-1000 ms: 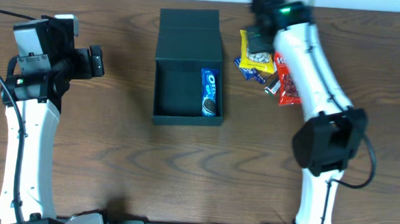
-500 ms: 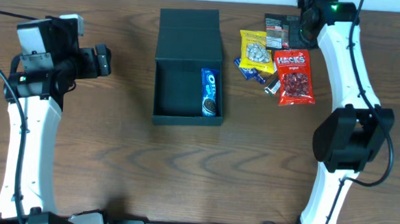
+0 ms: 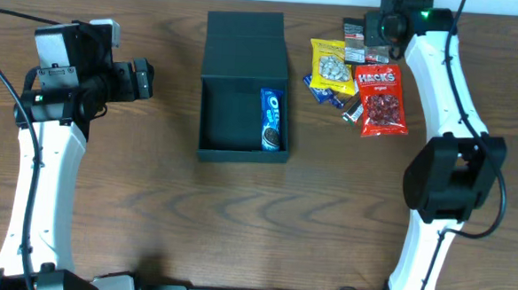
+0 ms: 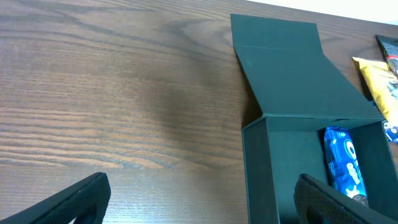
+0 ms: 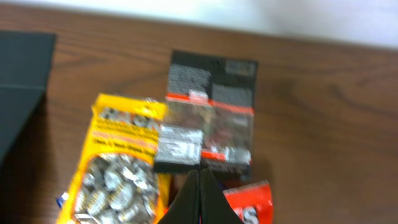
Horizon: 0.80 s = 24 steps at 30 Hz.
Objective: Pack container
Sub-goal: 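Grasp the dark wrapped snack pack with the right gripper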
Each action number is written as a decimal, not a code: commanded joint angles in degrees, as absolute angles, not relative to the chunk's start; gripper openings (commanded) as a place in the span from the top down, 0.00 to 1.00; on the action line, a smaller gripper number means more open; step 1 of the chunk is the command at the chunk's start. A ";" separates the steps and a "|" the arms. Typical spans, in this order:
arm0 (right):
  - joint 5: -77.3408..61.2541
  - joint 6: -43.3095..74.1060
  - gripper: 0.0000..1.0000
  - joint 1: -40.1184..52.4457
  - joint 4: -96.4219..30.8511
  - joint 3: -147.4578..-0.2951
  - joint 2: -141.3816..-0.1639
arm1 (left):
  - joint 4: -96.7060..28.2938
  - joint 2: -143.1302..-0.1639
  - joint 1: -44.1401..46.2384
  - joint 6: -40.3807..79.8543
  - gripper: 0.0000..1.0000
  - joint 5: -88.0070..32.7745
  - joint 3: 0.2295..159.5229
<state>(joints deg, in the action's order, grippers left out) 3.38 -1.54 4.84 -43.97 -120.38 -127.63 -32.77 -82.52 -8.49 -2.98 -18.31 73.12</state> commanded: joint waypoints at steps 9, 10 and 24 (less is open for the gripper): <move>5.13 -1.34 0.30 6.13 -44.31 -138.43 -146.36 | -32.82 -83.00 -8.43 -2.55 0.05 -19.05 73.34; 5.15 -1.37 0.22 6.20 -44.34 -138.43 -147.04 | -32.86 -83.00 -8.43 -2.57 0.05 -19.05 73.34; 6.55 -1.37 0.15 5.98 -46.37 -138.30 -152.11 | -32.77 -83.15 -8.45 -2.61 0.05 -16.05 73.34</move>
